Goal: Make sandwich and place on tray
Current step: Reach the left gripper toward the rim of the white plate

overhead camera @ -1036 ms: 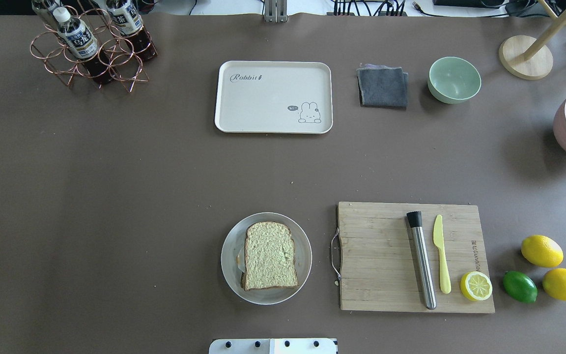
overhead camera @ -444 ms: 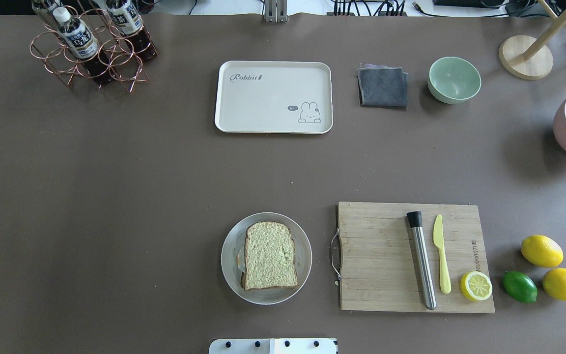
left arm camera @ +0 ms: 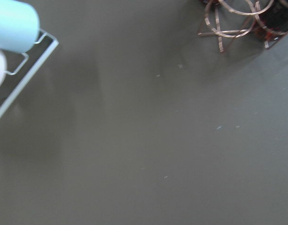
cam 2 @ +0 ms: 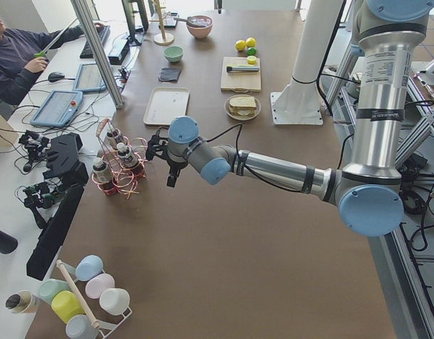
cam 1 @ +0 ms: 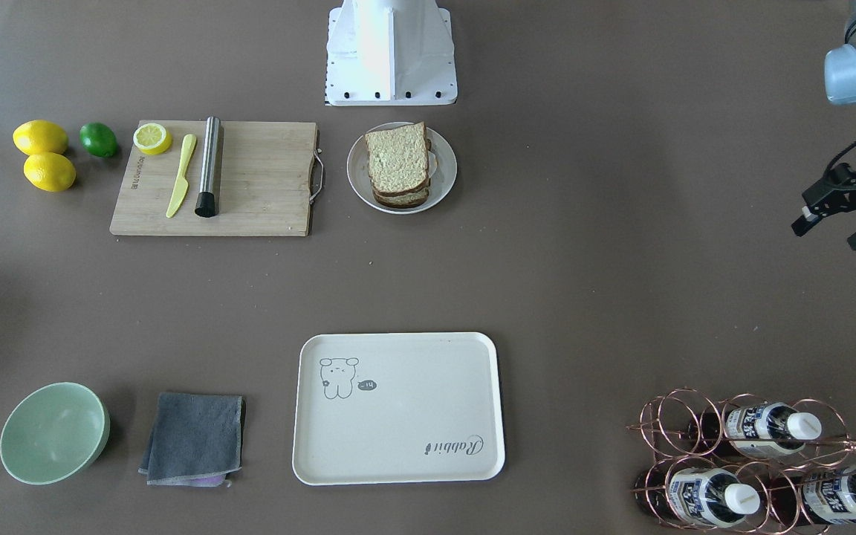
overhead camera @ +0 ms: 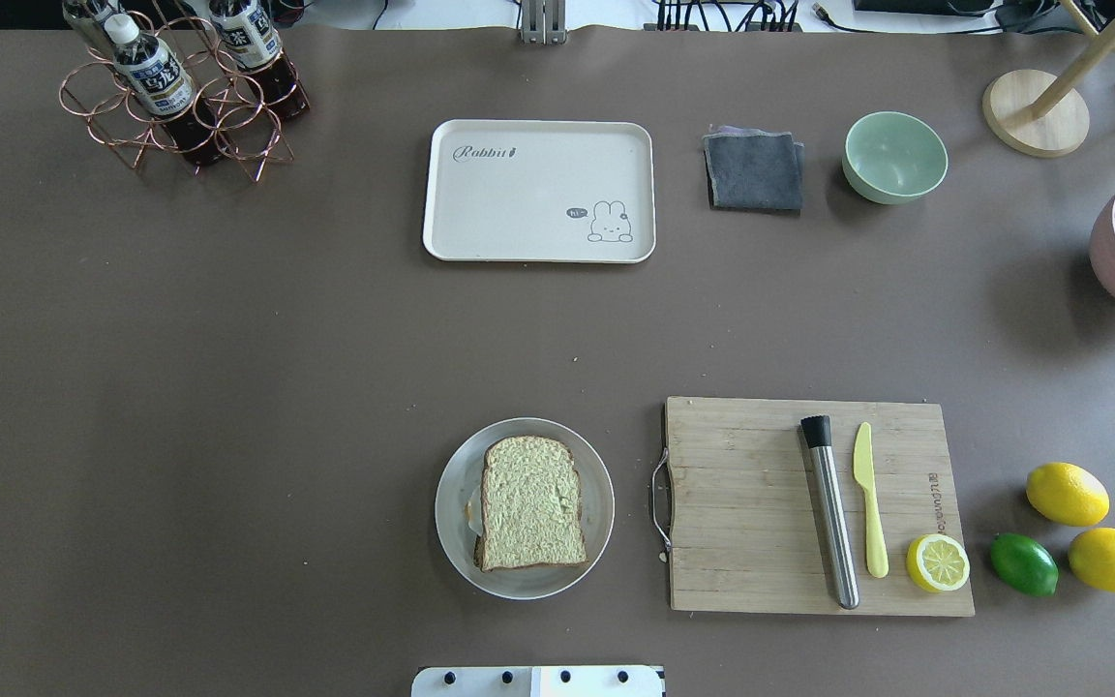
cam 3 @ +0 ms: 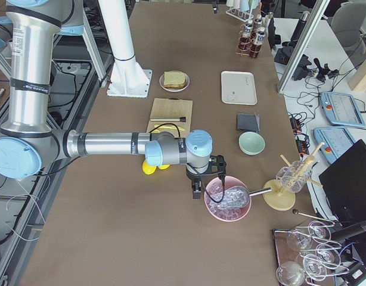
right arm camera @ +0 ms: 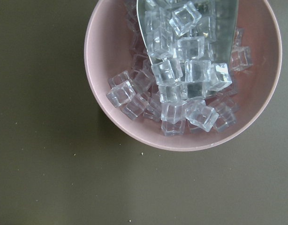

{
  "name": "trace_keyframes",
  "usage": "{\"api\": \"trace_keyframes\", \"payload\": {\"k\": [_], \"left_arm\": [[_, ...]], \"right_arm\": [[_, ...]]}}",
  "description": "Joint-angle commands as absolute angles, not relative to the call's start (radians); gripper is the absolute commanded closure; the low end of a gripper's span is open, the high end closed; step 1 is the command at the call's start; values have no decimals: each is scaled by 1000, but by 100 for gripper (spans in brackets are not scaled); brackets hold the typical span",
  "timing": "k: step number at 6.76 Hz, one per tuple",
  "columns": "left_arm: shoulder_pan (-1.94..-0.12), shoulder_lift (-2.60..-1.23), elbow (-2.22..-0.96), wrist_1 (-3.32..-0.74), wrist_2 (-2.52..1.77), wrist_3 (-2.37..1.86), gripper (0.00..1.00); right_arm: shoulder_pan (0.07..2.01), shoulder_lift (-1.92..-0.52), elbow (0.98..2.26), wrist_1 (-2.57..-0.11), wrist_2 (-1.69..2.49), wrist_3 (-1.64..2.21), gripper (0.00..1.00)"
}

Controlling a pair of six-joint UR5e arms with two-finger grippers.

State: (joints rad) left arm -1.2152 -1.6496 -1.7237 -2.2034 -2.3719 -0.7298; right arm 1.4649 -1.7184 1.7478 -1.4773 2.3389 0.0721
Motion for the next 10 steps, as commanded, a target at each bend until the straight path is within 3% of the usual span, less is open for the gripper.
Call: {"api": "trace_keyframes", "payload": {"k": [1,3,7,8,9,10], "left_arm": [[-1042,-1727,-1742,-2284,-2324,-995,2],[-785,-1794,-1756,-2270,-2114,-1169,2],[-529,-1894,-1756,-2244,-1954,-1327,3],[-509,-1901,-1769,-2244,-1954,-1327,16],[-447,-1925,-1767,-2244,-1953,-1327,40],[-418,-1930,-1767,-2244,-1950,-1327,50]], "right_arm": [[1465,-1718,1747,-1477,2339,72,0],[1465,-1720,1747,-1477,2339,72,0],[1465,-1718,1743,-1477,2338,72,0],[1465,-1718,1744,-1476,2338,72,0],[1465,-1718,1744,-1477,2338,72,0],[1465,-1718,1744,-1477,2338,72,0]]}}
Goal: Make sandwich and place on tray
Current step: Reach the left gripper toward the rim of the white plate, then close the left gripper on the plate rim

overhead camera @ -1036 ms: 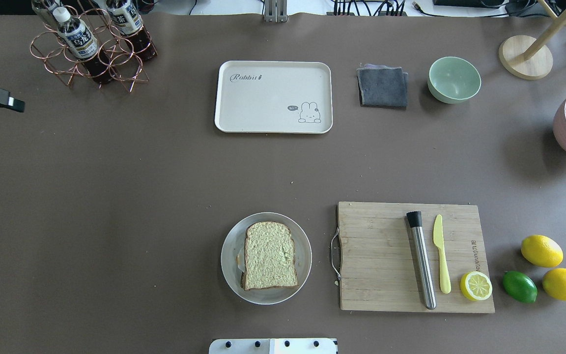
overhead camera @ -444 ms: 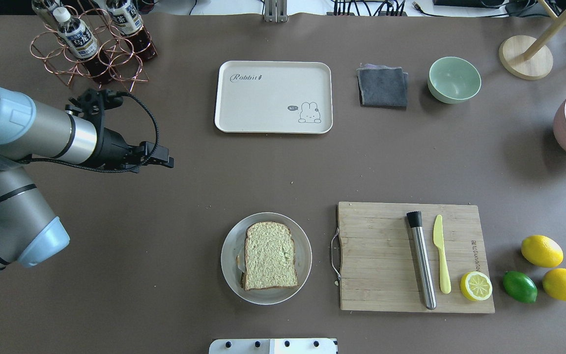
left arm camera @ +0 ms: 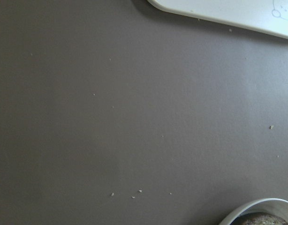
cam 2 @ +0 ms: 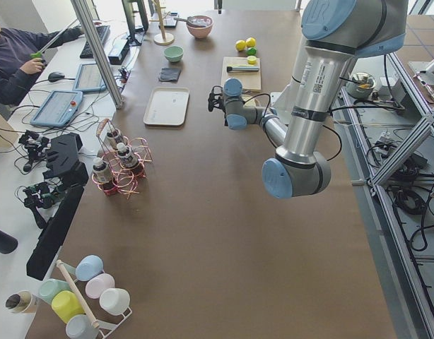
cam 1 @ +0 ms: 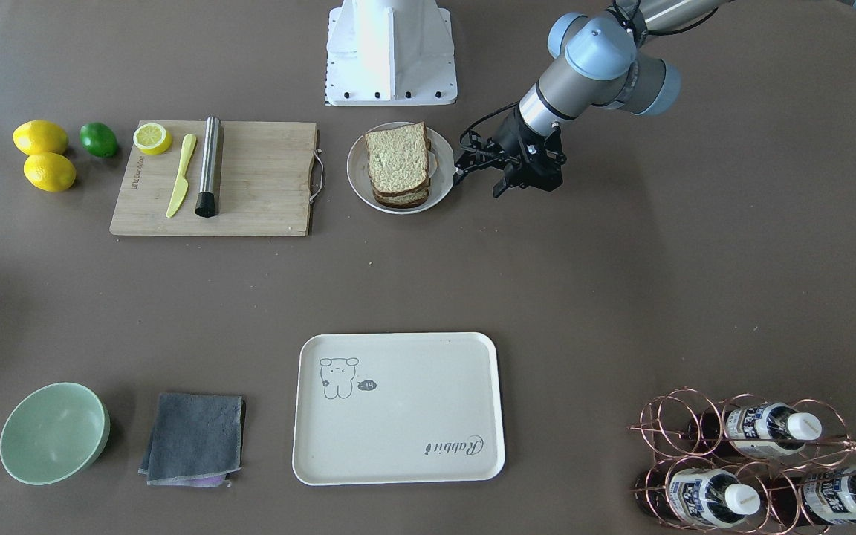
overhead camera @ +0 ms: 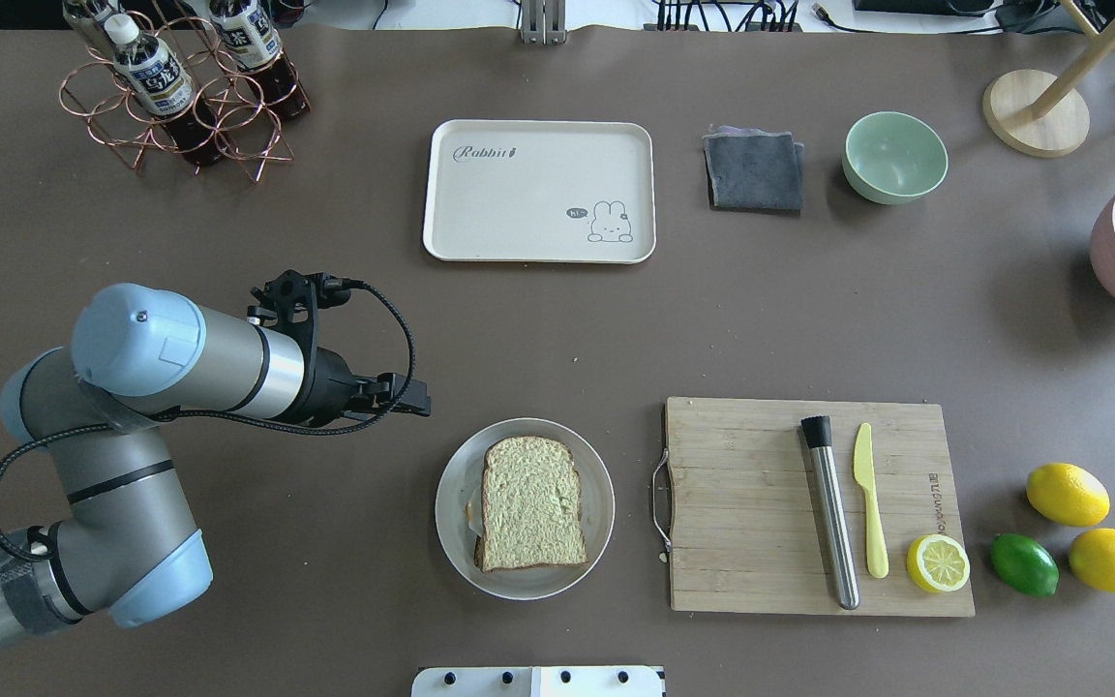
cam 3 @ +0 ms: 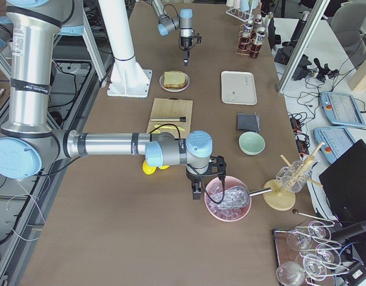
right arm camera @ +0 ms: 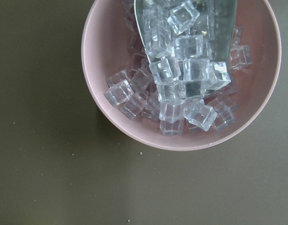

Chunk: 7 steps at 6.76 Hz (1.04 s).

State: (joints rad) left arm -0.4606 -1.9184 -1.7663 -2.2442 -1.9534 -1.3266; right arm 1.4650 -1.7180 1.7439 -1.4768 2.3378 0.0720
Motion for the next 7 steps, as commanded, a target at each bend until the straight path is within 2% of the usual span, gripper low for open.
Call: {"api": "trace_keyframes", "payload": {"k": [1,7], "left_arm": [[-394,-1934,-1764,-2244,-1941,-1327,50],[-390,-1922,-1749,-2243,-1933,-1324,55]], "right_arm": [[1465,-1720,1746,-1476,2338,72,0],[1465,-1720,1746,-1476,2338,72,0]]}}
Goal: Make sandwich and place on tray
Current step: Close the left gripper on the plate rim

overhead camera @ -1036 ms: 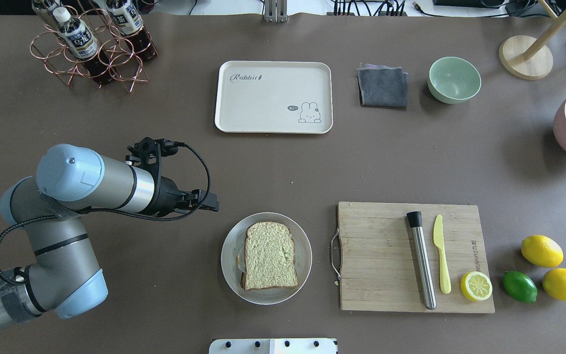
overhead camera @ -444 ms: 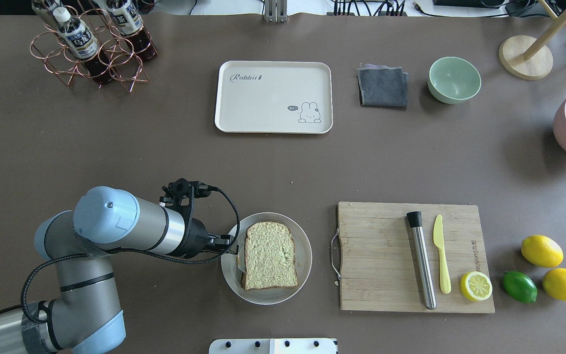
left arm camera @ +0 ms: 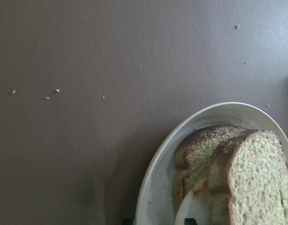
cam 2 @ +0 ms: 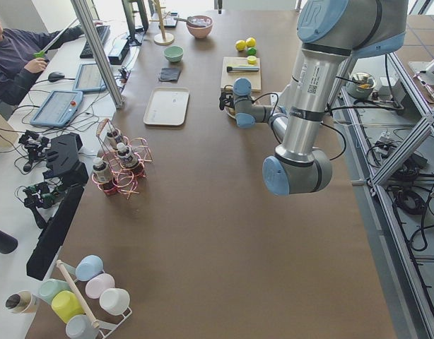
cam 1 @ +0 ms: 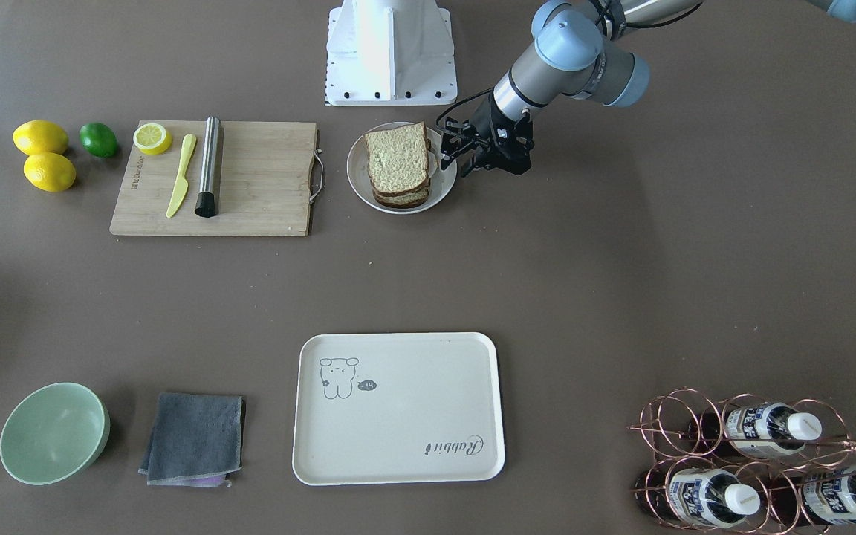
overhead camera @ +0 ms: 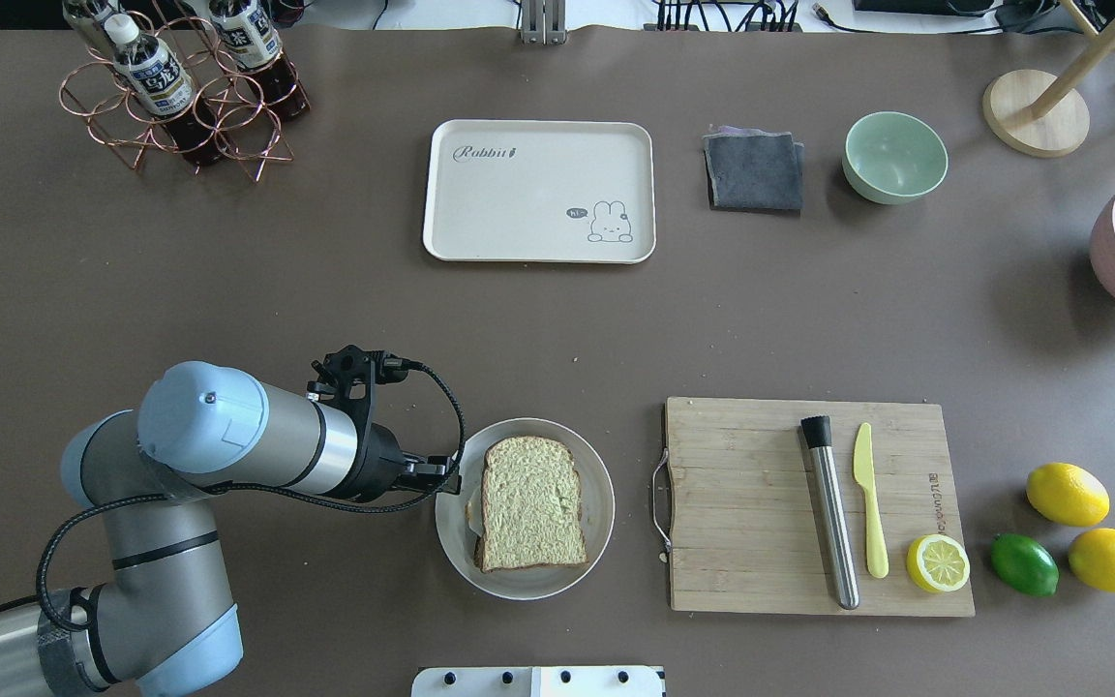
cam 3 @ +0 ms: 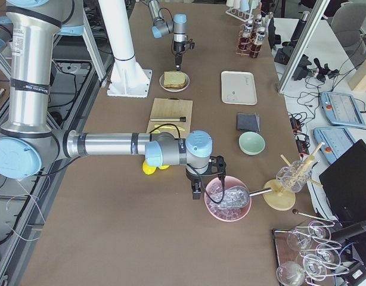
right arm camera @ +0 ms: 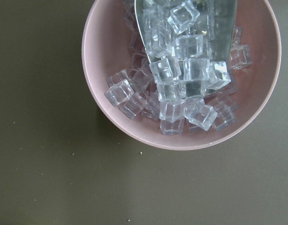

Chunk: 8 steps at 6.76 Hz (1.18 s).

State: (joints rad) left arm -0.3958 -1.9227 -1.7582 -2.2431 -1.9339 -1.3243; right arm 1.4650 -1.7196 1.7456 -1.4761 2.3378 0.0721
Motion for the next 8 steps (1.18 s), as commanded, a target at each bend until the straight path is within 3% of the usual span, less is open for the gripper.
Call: {"api": "trace_keyframes", "payload": {"k": [1,3,5,6,7,8], "left_arm": [[-385,-1924,-1734,-2243,-1933,-1324,56],[-376,-1925,-1729,-2243,-1931,-1322,60],[-364,-1936,-1724,-2243,-1931,-1322,72],[-359,-1936,-1723,-2243,-1931,-1322,80],[-359,-1937,-1714,-2243,-1930,-1322,100],[-360,-1936,-1709,-2243,-1931,-1321,100]], "right_arm": [[1465,-1720,1744,-1477,2338,72,0],[1465,-1721,1746,-1477,2338,72,0],[1465,-1723,1744,-1477,2338,72,0],[1465,-1723,1744,-1476,2338,72,0],[1465,-1723,1744,-1477,2338,72,0],[1465,-1724,1743,-1477,2338,74,0]]}}
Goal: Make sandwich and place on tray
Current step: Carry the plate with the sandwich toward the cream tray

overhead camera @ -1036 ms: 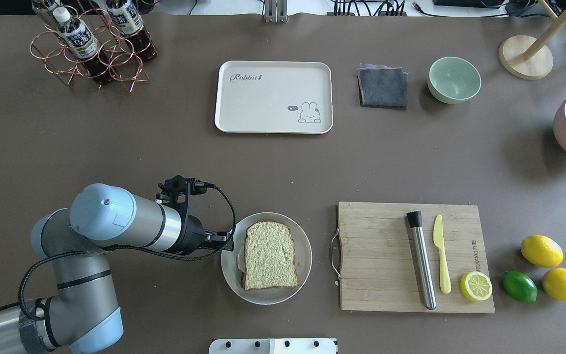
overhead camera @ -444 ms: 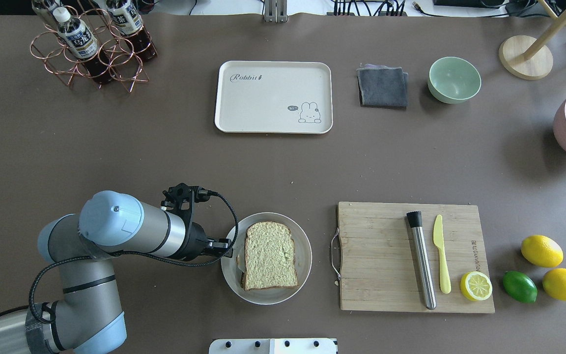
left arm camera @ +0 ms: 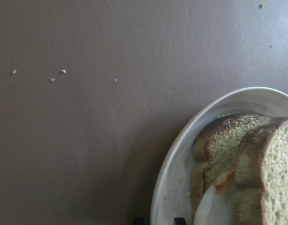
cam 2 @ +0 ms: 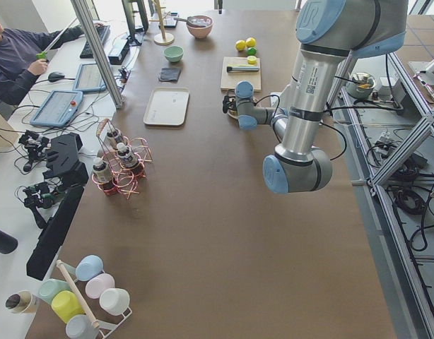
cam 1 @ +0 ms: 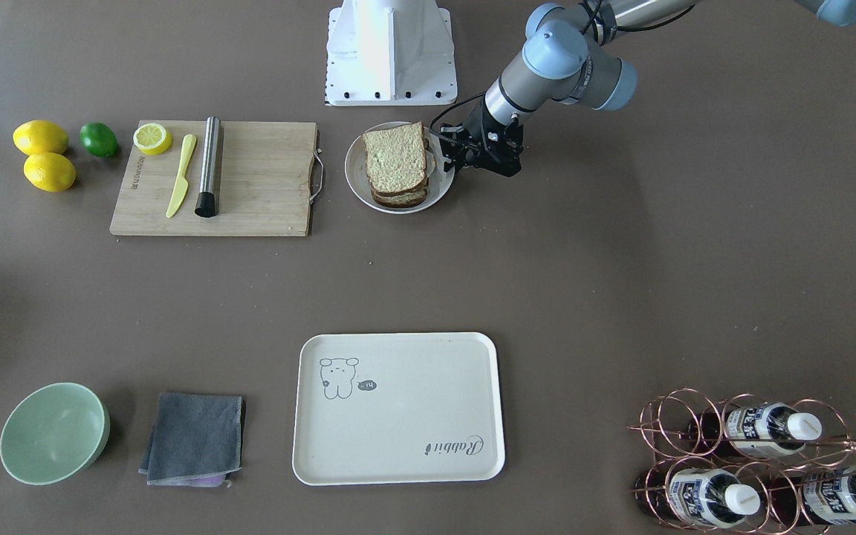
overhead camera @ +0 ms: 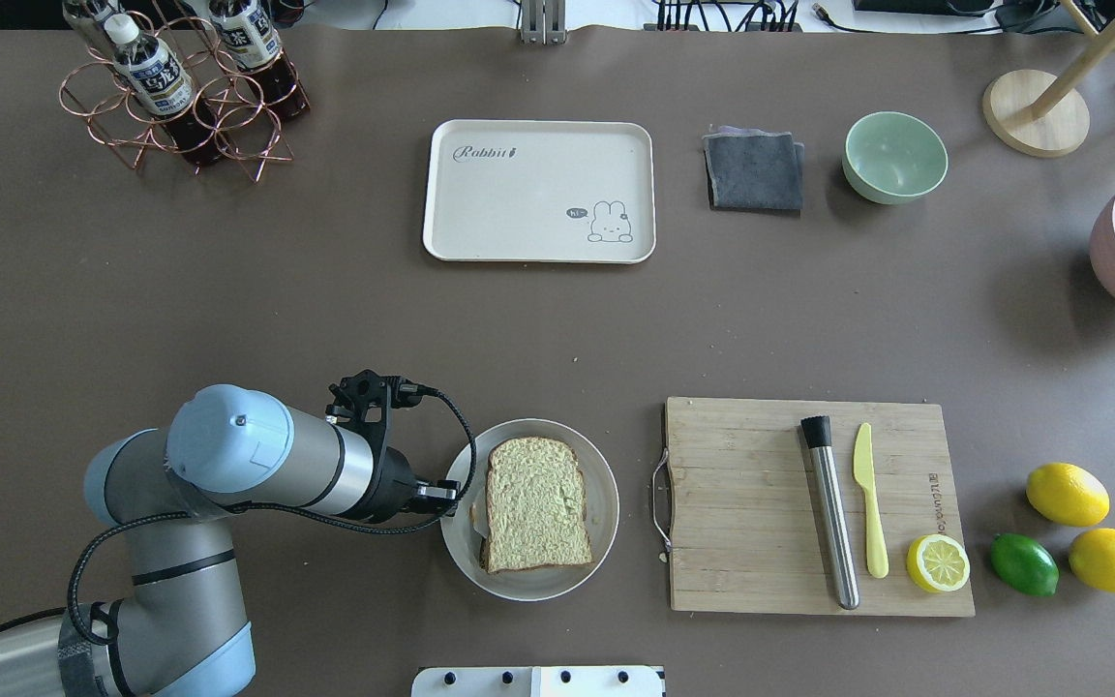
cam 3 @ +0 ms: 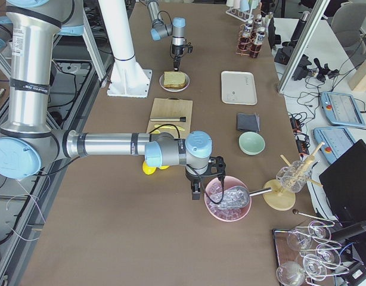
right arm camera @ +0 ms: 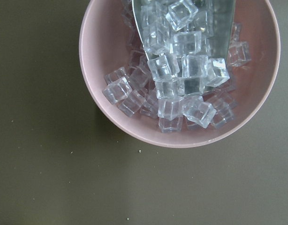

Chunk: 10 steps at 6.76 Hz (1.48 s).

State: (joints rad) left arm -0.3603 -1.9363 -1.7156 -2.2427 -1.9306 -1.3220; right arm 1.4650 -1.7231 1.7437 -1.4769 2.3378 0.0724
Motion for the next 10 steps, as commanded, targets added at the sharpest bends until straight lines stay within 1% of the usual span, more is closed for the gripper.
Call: {"api": "trace_keyframes", "payload": {"k": [1,2,3,5,6,7,9,10], "left_arm": [[-367,-1936,-1701,-2243,-1933,-1318,100],[-386,-1937,-1704,-2240,-1940,-1315,100],[-444,-1948,-1704,-2209,-2009,-1315,100],[-584,-2056,-1701,-2027,-2162,-1240,100],[-636,-2104,-1659,-1987,-2166,-1165,100],[-697,-2179,-1544,-1991,-2212,-1125,100],[-816,-2383,-1223,-1999,-2287,-1030,100],[-869,-2438,-1121,-2003,-2337,-972,100]], "right_arm": [[1465,-1727,1735,-1476,2338,72,0],[1465,-1727,1729,-1477,2338,72,0],[1465,-1729,1729,-1477,2336,72,0],[1465,-1735,1730,-1476,2332,71,0],[1465,-1735,1730,-1476,2332,71,0],[1465,-1735,1730,-1476,2332,72,0],[1465,-1735,1724,-1476,2330,71,0],[1465,-1735,1723,-1476,2330,72,0]]}}
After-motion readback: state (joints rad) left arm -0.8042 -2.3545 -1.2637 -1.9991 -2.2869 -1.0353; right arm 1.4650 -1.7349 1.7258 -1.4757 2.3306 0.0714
